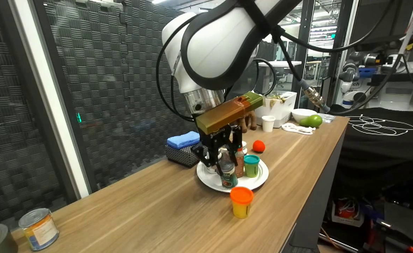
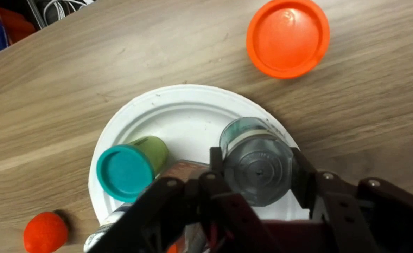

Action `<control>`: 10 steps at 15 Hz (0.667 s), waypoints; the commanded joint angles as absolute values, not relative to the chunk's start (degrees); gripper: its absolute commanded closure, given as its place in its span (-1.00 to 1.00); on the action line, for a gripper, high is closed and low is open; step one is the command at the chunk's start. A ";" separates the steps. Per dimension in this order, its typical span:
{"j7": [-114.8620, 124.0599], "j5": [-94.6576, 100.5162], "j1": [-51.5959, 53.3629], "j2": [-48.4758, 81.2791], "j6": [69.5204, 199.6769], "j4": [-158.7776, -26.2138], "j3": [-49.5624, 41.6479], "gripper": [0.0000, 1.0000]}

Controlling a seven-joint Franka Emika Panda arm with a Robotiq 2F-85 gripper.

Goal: Put the bottles and orange plushie surrounding the white plate on the white plate

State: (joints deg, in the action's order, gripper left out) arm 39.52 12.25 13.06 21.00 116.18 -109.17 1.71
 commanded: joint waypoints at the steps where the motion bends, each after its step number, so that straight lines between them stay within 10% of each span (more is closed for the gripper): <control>1: 41.58 13.15 12.98 21.84 118.13 -106.97 0.69 0.55; 10: 41.56 5.30 10.35 24.52 123.77 -106.75 0.50 0.55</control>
